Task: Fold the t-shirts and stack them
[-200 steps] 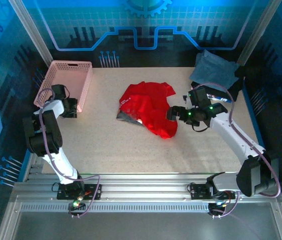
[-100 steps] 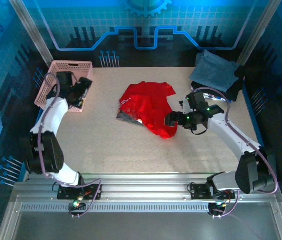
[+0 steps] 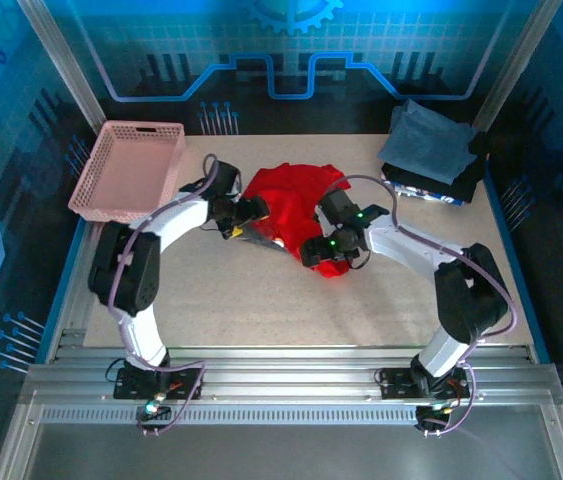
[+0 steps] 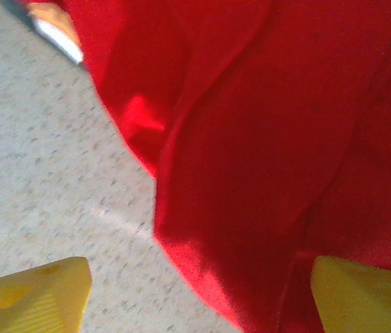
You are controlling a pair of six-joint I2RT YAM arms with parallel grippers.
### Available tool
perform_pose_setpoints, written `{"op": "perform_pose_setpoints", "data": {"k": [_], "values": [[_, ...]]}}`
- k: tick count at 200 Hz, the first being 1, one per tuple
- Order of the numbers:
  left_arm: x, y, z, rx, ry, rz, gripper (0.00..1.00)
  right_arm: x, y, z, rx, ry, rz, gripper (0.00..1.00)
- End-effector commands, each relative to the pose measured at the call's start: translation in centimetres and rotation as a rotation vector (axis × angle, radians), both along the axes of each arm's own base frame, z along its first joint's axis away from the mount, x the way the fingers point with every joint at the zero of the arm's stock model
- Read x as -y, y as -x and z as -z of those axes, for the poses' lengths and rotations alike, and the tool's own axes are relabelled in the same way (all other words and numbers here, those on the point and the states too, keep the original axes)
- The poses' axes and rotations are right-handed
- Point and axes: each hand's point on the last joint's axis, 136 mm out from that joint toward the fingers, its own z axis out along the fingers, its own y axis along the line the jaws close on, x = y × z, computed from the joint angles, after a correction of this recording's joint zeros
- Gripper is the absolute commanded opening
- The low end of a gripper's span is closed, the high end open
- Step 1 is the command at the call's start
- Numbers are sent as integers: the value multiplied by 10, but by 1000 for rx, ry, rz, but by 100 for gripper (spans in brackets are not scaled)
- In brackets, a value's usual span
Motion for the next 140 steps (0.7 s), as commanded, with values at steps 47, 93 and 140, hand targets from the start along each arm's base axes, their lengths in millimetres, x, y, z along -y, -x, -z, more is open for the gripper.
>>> {"op": "perform_pose_setpoints", "data": {"k": [47,93,140], "values": [[14,-29,36,-45,-110,15,51,4,-54,19,58,124,76,37],[-13,-38,12,16,-136,-44,0,27,-79,-39,131,-56,198,0],[-66,-43,-97,276,-94,-185,0,67,-92,-143,277,-300,269,0]]}}
